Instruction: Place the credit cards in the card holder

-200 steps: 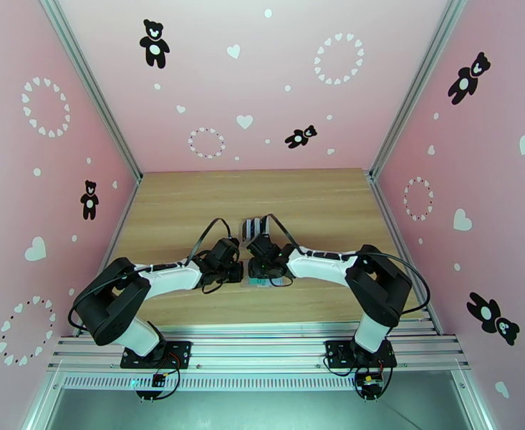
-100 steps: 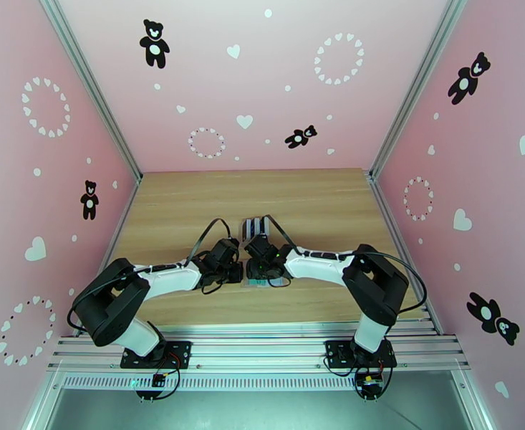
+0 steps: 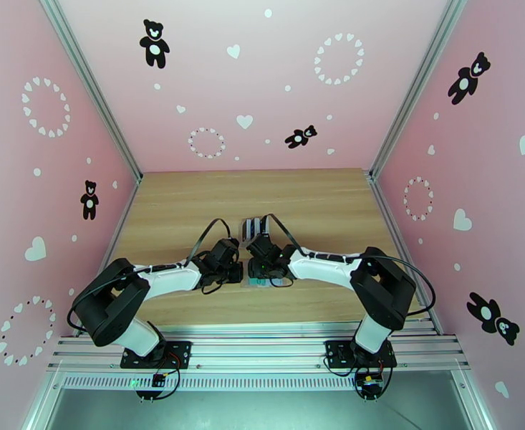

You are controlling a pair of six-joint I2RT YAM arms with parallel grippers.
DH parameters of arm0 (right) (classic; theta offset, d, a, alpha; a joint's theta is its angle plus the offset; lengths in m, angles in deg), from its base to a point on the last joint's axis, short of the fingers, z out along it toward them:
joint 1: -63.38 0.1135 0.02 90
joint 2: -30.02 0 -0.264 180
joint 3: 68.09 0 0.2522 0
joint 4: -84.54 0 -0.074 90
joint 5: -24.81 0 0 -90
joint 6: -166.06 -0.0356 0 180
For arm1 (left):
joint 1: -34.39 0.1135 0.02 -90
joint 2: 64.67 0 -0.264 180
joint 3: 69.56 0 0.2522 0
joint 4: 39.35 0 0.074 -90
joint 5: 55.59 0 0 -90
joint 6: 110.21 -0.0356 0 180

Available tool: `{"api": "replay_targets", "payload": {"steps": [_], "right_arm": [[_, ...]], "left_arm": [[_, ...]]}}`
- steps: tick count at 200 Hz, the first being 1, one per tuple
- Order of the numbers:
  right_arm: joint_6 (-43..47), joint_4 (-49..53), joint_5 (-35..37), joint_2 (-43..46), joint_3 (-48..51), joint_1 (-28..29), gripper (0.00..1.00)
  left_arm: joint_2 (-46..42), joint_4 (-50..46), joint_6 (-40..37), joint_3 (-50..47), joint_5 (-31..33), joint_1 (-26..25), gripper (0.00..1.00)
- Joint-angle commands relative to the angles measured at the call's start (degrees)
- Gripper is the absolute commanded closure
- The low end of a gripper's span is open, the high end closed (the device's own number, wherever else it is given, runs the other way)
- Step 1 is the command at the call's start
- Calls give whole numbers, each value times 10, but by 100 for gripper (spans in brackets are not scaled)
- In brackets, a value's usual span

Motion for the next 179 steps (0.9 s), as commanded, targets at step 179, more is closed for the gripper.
{"api": "replay_targets", "payload": {"steps": [179], "right_arm": [[-3,-15,-38,-48,-32,12,53]], "left_arm": [[16,-59,-4,-8,3,-10,92]]}}
